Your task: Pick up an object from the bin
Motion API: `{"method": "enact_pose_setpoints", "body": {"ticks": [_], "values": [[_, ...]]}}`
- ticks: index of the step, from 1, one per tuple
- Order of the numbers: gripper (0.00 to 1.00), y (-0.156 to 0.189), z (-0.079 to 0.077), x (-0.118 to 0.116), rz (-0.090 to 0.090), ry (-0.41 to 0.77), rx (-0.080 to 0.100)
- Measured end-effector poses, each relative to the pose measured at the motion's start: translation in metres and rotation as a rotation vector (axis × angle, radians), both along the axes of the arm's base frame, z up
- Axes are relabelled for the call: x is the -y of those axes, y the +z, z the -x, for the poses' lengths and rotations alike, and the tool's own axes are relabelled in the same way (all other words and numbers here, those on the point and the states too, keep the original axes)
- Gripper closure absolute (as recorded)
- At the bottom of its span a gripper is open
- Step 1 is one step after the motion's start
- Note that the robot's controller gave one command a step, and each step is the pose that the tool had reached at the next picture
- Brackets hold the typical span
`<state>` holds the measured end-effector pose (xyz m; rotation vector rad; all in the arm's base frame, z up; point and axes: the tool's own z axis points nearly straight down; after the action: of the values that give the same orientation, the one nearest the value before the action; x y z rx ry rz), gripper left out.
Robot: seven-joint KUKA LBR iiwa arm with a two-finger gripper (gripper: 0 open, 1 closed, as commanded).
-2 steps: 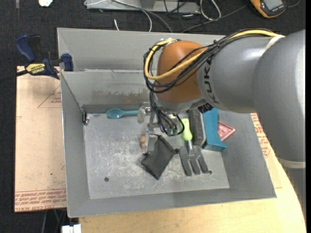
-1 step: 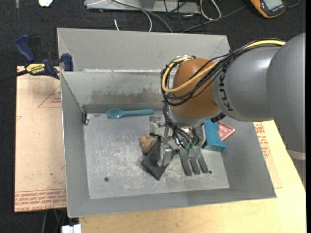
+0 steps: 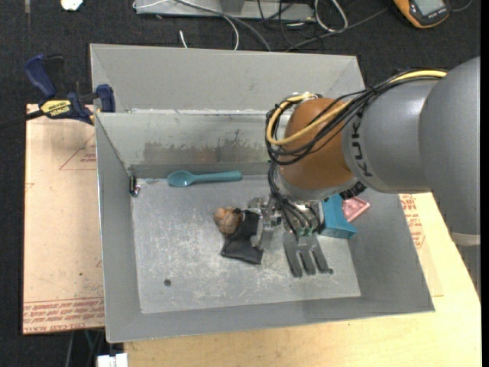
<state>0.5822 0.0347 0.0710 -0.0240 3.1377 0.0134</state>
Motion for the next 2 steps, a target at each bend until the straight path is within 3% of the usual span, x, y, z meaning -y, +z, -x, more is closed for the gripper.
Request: {"method": "enact_pose_setpoints", "body": {"ticks": [1, 2], "values": [[1.0, 0.0, 0.0, 0.0, 0.0, 0.0, 0.0], [1.0, 0.054, 0.014, 0.013, 0.0, 0.002, -0.005]]}}
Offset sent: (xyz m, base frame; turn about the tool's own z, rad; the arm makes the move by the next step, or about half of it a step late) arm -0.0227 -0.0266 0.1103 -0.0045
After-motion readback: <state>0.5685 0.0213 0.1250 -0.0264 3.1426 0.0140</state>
